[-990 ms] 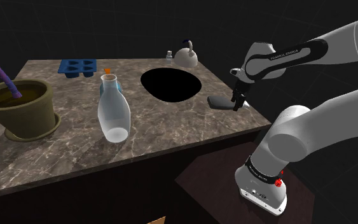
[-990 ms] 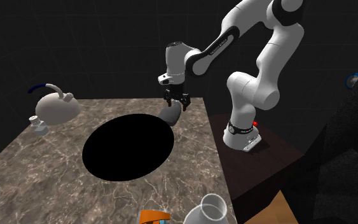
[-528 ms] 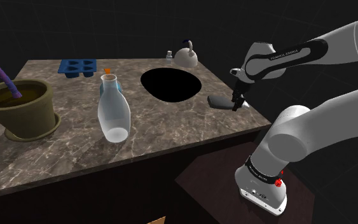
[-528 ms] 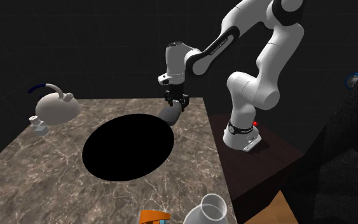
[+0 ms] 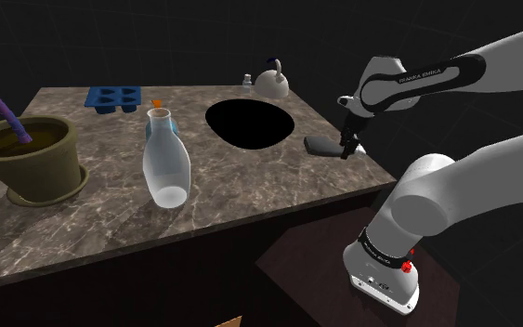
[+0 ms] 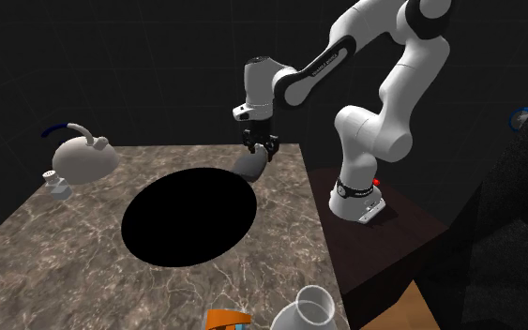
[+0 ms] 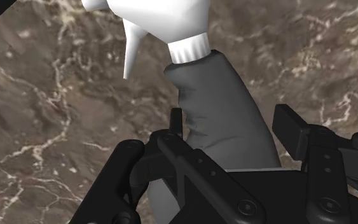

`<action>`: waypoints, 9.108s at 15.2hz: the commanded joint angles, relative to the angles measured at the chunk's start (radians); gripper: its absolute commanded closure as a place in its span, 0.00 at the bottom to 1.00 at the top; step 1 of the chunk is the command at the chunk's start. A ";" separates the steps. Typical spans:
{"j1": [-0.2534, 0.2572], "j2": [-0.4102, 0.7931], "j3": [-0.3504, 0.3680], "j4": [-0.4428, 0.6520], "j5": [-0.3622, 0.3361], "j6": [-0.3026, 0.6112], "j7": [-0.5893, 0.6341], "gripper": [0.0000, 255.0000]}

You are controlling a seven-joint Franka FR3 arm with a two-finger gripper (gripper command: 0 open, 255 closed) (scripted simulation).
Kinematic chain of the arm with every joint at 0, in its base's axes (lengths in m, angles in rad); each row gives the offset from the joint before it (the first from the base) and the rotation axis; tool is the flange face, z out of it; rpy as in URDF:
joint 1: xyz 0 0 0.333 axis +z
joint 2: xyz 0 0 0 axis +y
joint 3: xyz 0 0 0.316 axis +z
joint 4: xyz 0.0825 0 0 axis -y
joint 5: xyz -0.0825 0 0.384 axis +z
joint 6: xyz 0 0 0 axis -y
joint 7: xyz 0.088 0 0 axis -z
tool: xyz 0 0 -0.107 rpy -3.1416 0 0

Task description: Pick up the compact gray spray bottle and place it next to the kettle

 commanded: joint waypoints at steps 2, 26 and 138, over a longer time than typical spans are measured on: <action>-0.006 -0.032 0.025 0.023 0.010 -0.056 0.002 1.00; -0.004 -0.160 0.182 0.257 0.107 -0.420 0.007 1.00; 0.031 1.198 0.033 1.235 0.922 -0.298 -0.426 0.00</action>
